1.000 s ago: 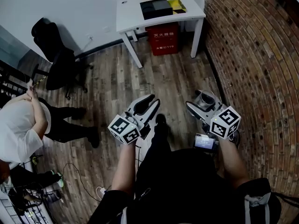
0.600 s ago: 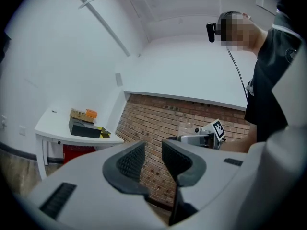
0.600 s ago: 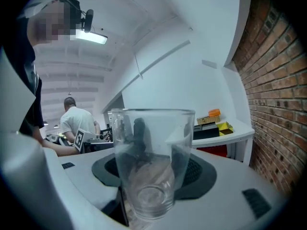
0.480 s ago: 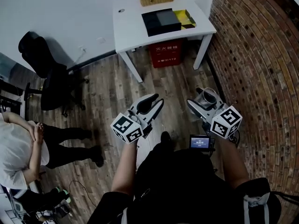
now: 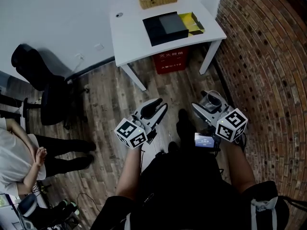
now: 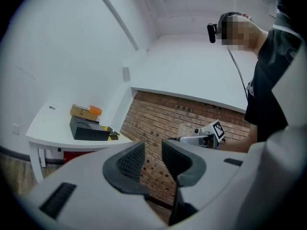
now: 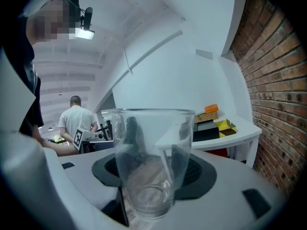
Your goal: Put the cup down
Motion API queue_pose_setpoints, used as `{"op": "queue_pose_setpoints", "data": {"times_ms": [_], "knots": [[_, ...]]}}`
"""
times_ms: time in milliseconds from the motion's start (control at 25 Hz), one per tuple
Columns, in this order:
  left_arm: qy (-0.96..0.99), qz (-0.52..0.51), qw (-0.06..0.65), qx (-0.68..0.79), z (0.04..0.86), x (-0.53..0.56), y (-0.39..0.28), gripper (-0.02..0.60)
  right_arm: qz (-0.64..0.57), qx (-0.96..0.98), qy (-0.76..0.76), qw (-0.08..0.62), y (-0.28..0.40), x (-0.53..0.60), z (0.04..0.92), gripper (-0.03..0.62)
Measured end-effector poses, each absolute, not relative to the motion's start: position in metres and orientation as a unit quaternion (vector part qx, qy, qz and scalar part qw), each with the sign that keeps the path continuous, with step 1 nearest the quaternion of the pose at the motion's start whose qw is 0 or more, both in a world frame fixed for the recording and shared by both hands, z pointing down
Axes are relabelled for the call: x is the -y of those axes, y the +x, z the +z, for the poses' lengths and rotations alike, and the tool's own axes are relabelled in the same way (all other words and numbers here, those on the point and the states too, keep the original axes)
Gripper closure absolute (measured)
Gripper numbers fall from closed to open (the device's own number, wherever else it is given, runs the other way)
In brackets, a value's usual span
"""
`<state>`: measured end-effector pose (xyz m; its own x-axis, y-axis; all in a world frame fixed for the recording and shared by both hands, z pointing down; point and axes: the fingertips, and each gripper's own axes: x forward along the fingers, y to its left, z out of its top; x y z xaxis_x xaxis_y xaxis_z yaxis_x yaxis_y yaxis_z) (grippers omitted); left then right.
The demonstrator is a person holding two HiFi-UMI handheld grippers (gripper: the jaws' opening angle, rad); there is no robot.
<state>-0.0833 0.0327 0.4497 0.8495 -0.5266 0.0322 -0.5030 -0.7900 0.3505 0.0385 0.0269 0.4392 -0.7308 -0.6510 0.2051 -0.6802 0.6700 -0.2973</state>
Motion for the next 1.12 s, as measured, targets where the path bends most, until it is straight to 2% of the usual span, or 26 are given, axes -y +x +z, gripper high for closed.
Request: {"op": "queue_pose_setpoints", "data": {"times_ms": [640,1120], "knots": [[0.931,-0.027,0.176,0.318,0.443,0.213,-0.049,0.465,0.165,0.938,0.302,0.036,0.052,0.232,0.434,0.321],[0.919,-0.021,0.187,0.346,0.447,0.288,-0.057,0.465,0.179,0.944,0.274,0.042,0.045,0.32,0.44,0.321]]}}
